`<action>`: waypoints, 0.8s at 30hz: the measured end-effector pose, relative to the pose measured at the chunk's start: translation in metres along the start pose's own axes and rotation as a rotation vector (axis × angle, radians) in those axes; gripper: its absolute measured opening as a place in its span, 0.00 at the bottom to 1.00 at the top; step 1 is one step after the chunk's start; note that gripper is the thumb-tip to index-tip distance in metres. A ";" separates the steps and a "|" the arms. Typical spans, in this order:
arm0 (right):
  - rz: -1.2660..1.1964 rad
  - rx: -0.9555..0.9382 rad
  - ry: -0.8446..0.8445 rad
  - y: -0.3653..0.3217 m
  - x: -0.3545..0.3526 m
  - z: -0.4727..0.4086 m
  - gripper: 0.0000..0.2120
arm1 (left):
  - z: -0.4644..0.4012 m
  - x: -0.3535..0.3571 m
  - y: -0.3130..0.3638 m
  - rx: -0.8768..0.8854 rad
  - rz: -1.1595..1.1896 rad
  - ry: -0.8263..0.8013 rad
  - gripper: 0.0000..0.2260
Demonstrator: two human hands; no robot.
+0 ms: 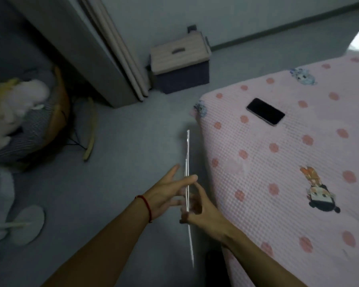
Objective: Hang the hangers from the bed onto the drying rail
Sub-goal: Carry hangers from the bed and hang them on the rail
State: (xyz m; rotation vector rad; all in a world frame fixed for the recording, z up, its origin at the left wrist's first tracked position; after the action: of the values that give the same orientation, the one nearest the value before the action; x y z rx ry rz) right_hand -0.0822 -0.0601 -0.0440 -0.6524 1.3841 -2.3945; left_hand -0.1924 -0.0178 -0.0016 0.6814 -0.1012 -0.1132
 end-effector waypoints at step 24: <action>0.981 -1.014 -0.814 -0.256 0.533 0.041 0.30 | 0.388 -0.349 -0.158 0.405 0.500 0.752 0.54</action>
State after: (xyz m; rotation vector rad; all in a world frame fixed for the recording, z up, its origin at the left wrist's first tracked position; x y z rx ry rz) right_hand -0.5235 -0.2134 0.3218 -0.7495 1.7901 -0.4897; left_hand -0.5996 -0.3330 0.1788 1.0419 0.4401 0.6596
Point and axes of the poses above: each hand's wrist, its own z-axis away from the middle knuckle, its own x-axis out of the palm, y = z × x, the point moved 7 cm from there along -z, towards the middle knuckle, and after that the axes turned 1 degree about x, right-handed, at the moved point
